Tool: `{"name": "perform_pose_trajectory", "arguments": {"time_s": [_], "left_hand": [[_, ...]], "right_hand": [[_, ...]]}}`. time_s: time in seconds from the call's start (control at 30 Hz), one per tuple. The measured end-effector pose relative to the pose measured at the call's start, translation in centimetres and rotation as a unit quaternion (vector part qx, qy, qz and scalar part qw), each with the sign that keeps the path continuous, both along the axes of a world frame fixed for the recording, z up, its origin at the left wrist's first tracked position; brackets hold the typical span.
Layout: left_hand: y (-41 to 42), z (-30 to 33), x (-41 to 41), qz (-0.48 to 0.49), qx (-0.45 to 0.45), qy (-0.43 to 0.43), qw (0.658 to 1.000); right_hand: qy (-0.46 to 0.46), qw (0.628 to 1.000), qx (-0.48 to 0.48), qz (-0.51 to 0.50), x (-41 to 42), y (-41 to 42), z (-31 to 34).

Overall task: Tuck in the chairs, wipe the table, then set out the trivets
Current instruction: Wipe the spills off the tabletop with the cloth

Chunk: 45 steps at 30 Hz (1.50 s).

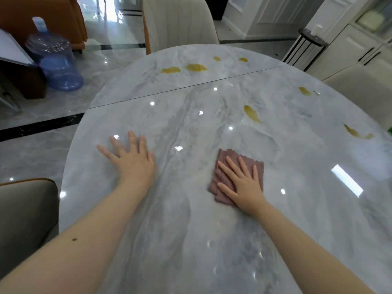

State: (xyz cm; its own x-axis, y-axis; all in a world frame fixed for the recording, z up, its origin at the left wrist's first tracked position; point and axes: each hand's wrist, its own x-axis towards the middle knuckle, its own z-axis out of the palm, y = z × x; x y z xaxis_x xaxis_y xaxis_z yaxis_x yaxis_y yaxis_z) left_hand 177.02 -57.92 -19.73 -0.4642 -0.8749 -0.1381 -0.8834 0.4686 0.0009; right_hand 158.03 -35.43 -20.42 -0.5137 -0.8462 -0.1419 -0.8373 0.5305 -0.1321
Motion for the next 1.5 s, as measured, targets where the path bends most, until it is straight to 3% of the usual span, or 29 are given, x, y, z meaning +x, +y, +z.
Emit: {"name": "perform_pose_trajectory", "arguments": {"time_s": [0.2, 0.4, 0.57, 0.73, 0.9, 1.13, 1.3, 1.4, 1.5], "left_hand": [[2.9, 1.3, -8.0, -0.116, 0.060, 0.074, 0.989], [2.8, 0.3, -16.8, -0.172, 0.049, 0.072, 0.981], [1.8, -1.6, -21.9, -0.218, 0.005, 0.058, 0.974], [0.8, -2.3, -25.4, -0.180, 0.040, 0.079, 0.980], [0.6, -3.0, -25.8, -0.180, 0.012, 0.104, 0.978], [0.8, -3.1, -25.6, -0.177, -0.004, 0.116, 0.977], [0.1, -2.1, -25.4, -0.121, 0.084, 0.230, 0.962], [-1.3, -1.1, -24.1, -0.121, 0.129, 0.297, 0.938], [-2.2, -1.4, -21.5, -0.155, 0.030, 0.249, 0.955]], "right_hand": [[-0.011, 0.975, -0.016, -0.221, -2.0, -1.2, 0.0], [-0.006, 0.991, -0.021, -0.130, -6.9, 0.8, -0.4], [0.000, 0.984, -0.028, -0.177, -14.3, -1.1, -0.9], [0.011, 0.980, -0.029, -0.195, -20.0, -4.1, -0.8], [0.011, 0.979, -0.026, -0.204, -24.6, -8.5, -1.0], [-0.023, 0.997, -0.049, -0.045, -22.7, -15.2, -0.6], [-0.014, 0.996, -0.049, 0.079, -19.7, -7.7, -0.7], [-0.005, 0.999, -0.028, -0.024, -22.2, -4.7, -0.3], [-0.015, 0.988, -0.013, -0.156, -23.9, -7.4, -0.2]]}}
